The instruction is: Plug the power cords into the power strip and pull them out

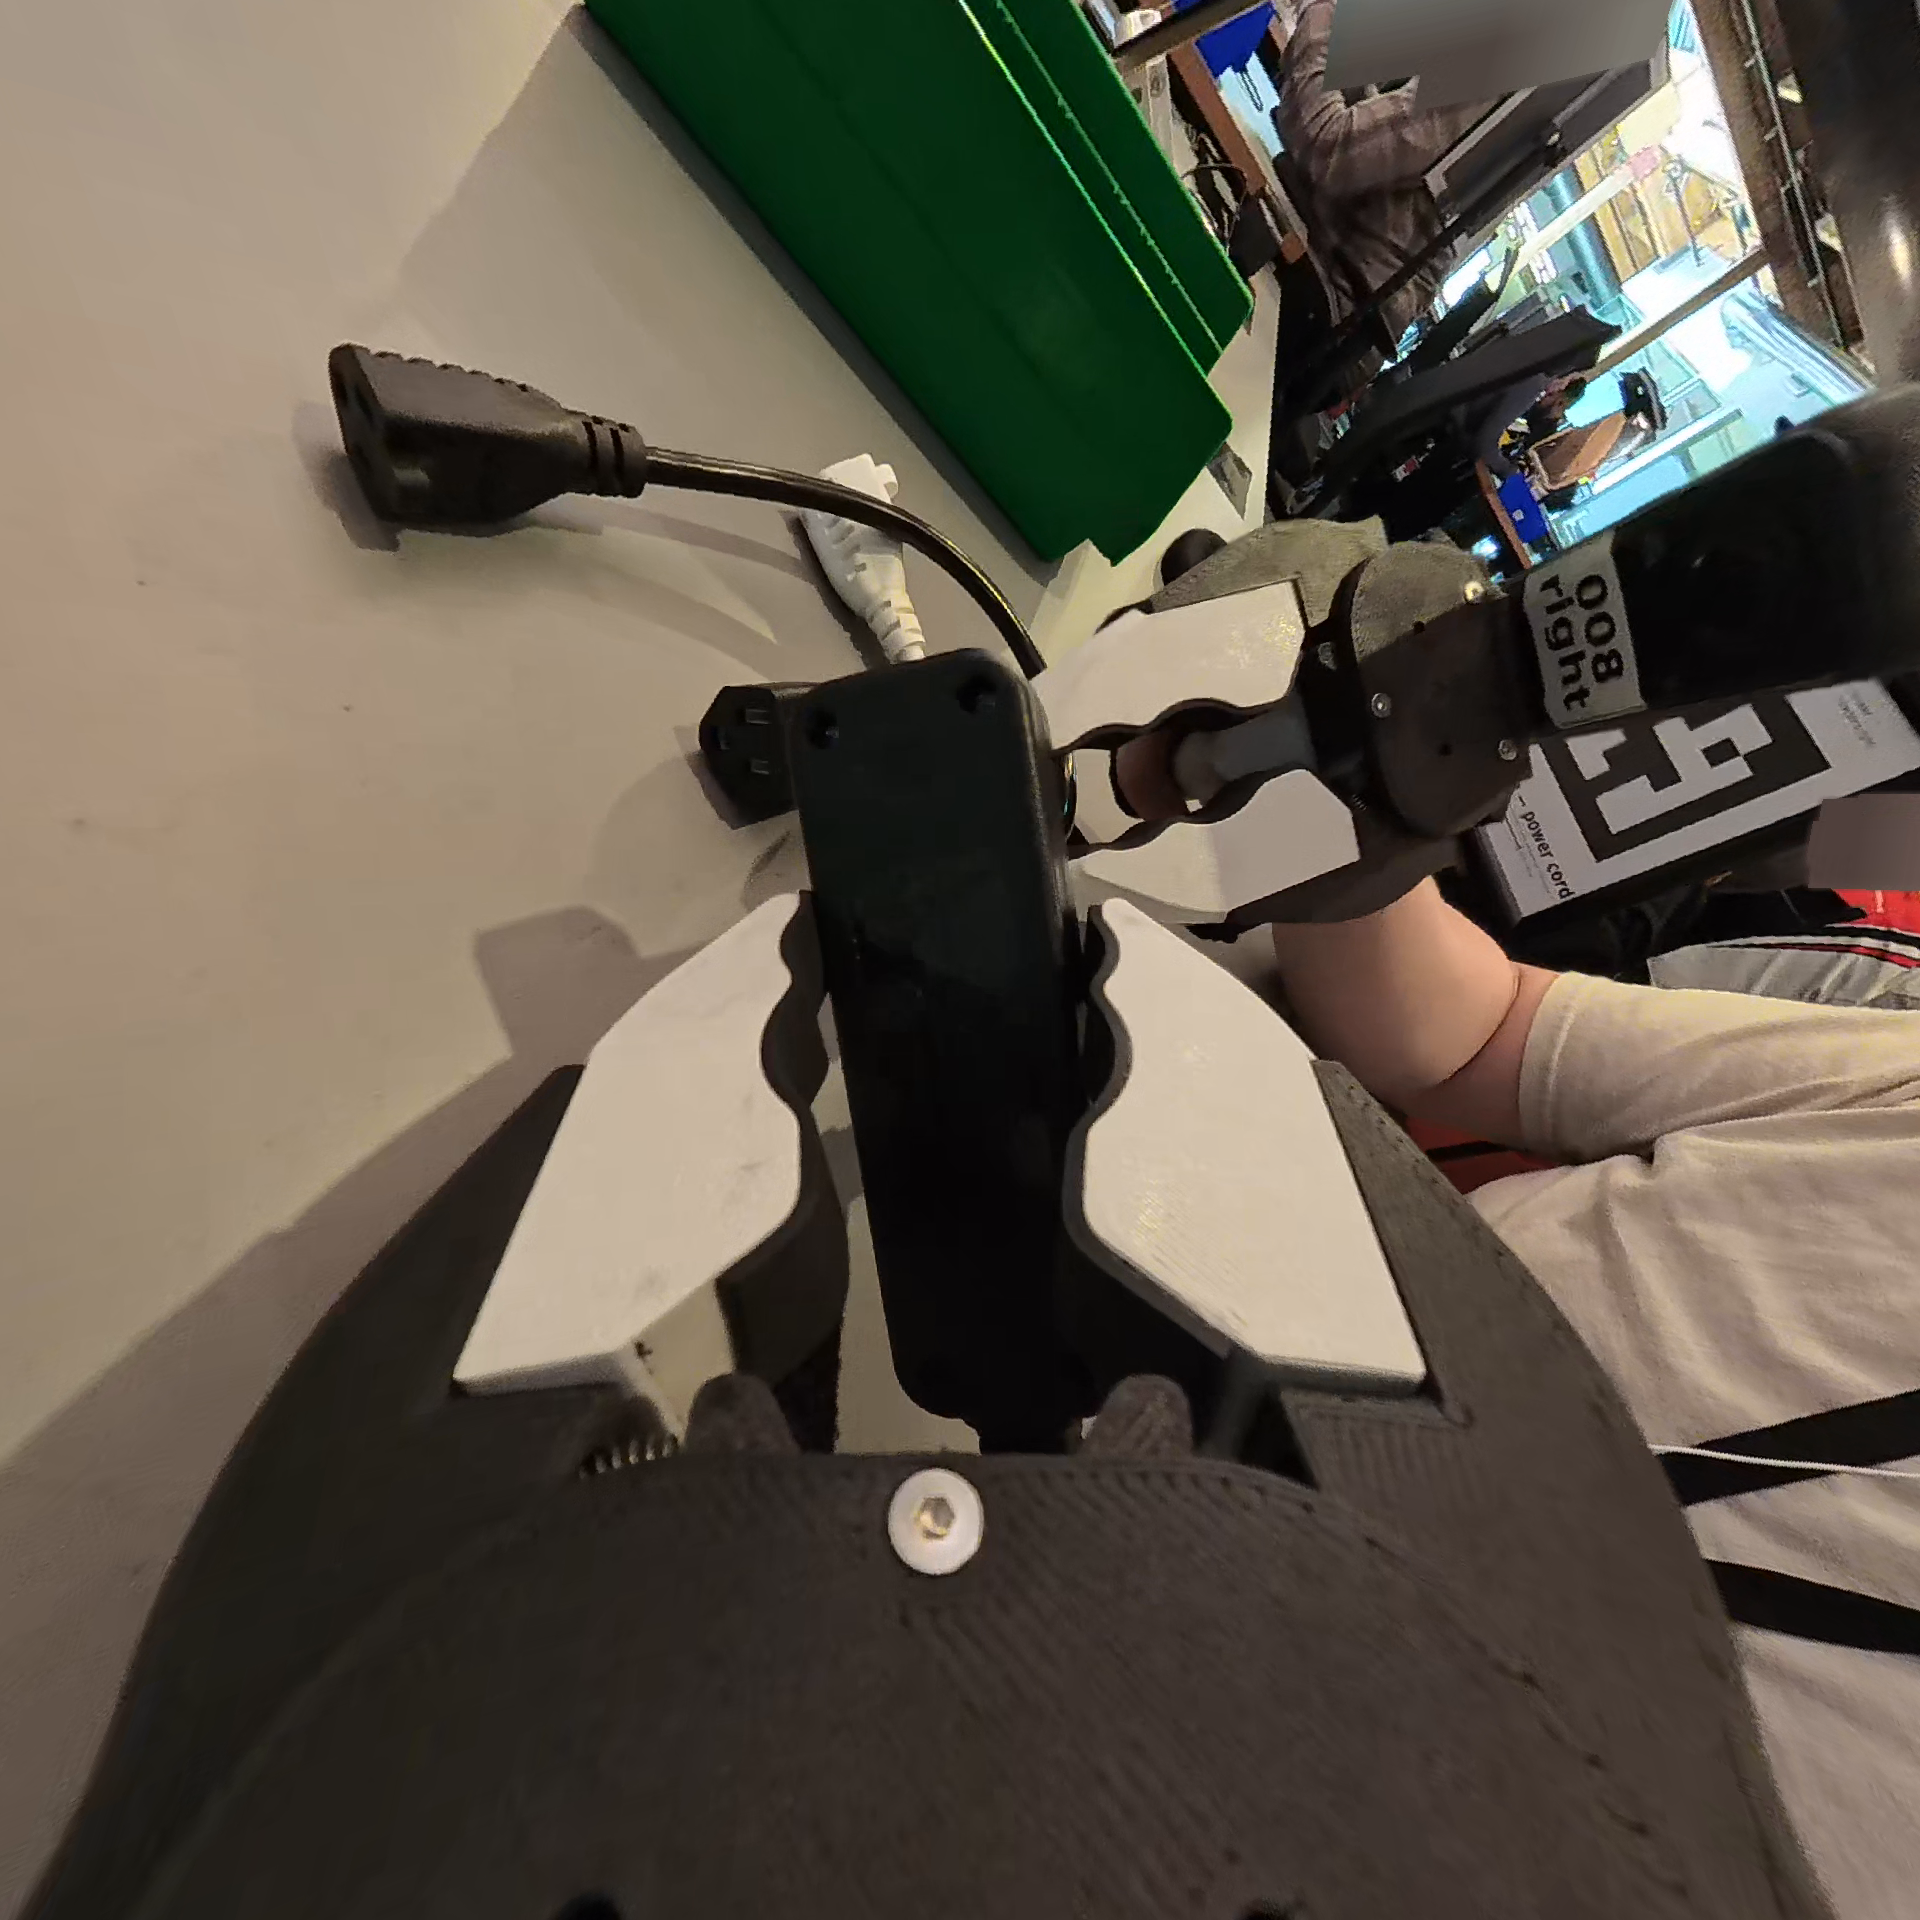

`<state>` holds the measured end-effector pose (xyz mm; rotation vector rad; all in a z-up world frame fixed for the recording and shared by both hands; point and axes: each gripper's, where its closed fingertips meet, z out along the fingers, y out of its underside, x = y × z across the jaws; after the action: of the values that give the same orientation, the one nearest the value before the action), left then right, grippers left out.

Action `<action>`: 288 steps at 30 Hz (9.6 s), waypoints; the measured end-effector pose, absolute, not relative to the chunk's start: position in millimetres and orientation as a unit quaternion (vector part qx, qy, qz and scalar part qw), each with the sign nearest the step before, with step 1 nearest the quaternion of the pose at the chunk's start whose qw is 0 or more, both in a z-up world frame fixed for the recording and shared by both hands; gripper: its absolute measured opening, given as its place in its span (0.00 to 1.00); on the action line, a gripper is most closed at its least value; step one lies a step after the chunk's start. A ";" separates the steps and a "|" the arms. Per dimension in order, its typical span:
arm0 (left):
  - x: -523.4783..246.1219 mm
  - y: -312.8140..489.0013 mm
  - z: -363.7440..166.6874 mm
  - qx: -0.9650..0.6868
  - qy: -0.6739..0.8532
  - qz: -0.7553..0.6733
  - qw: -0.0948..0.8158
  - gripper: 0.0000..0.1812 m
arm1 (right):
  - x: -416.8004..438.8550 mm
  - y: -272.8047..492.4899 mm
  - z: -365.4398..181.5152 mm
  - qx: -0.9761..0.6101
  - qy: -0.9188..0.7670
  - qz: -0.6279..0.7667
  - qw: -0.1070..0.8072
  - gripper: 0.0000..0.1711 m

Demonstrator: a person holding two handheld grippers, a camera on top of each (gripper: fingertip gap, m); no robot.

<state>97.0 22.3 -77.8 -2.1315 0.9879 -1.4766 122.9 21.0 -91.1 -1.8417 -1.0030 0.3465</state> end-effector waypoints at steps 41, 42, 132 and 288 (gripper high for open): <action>32.0 -33.9 -128.3 -0.812 0.371 -0.450 0.018 0.22 | 206.2 -15.8 -101.0 -0.628 -0.602 -0.034 0.492 0.23; 33.5 -37.5 -126.3 -0.805 0.371 -0.463 0.008 0.22 | 205.3 -16.3 -104.7 -0.632 -0.617 -0.028 0.468 0.13; 69.6 30.6 -144.1 -0.698 0.630 -0.219 0.259 0.24 | 80.7 33.0 -105.7 -0.611 -0.551 0.332 0.462 0.13; 102.6 24.3 -134.2 -0.683 0.581 -0.287 0.336 0.15 | 99.8 28.7 -93.5 -0.637 -0.496 0.365 0.463 0.13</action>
<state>102.6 24.3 -134.2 -1.7817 1.5148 -0.7493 99.8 28.7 -93.5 -1.5664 -1.2203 0.8965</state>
